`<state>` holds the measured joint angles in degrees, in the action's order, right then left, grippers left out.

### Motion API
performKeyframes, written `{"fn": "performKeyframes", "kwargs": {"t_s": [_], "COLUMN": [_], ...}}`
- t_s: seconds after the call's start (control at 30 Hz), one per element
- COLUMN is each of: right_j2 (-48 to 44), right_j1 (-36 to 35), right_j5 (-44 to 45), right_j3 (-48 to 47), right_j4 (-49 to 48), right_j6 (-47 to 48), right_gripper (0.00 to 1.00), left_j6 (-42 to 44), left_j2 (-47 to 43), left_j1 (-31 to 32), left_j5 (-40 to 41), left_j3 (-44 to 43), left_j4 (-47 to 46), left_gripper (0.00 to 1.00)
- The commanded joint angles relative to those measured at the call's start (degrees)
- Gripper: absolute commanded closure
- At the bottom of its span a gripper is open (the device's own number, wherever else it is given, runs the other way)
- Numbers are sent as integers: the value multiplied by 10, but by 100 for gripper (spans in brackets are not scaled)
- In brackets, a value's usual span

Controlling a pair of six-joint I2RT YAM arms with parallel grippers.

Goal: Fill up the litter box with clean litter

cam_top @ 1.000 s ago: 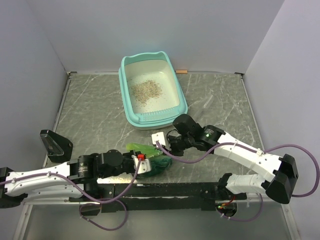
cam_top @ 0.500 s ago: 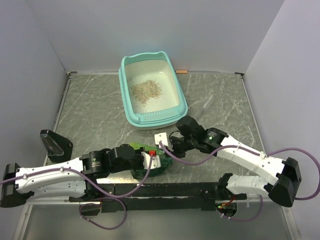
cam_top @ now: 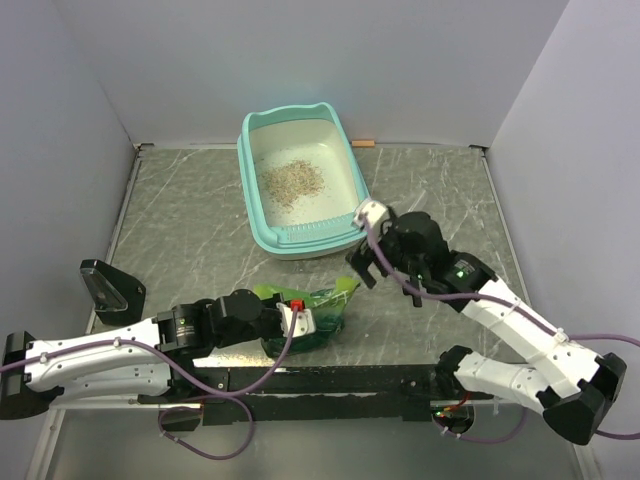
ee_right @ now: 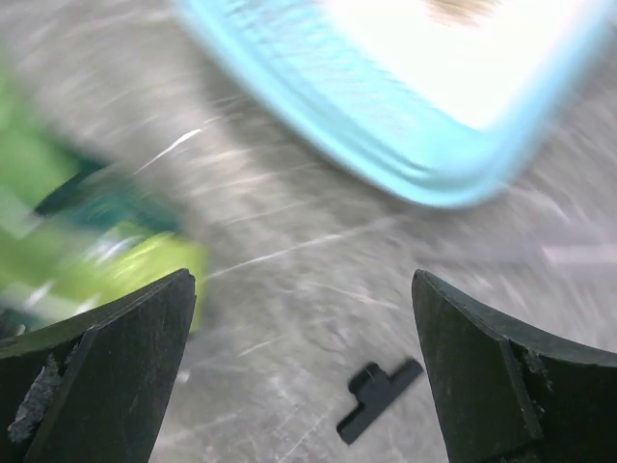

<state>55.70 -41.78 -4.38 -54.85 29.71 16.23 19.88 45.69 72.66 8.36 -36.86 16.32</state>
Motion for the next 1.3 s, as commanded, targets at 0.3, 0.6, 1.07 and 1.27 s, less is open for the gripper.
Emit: {"fn": "performKeyframes", "kwargs": {"t_s": [0.3,0.6,1.07,1.27], "right_j2": [139,287,419,452], "right_j1": [79,78,79,79], "right_j5": [285,286,346,367], "right_j3": [-16,-39,-76,-83], "right_j4": [110,192,236,244], "right_j6": [-289,-281,-294,-293], "right_gripper": [7,21,40,46], "left_j6": [-13,-20,-27,-27], "left_j2": [-21,-62,-148,-148], "left_j1": [-2,-3,-7,-10], "left_j5": [-14,-37,-40,-43], "left_j3": [-16,-23,-5,-3], "left_j4": [-6,-12,-67,-63], "left_gripper": [93,83,67,67]}}
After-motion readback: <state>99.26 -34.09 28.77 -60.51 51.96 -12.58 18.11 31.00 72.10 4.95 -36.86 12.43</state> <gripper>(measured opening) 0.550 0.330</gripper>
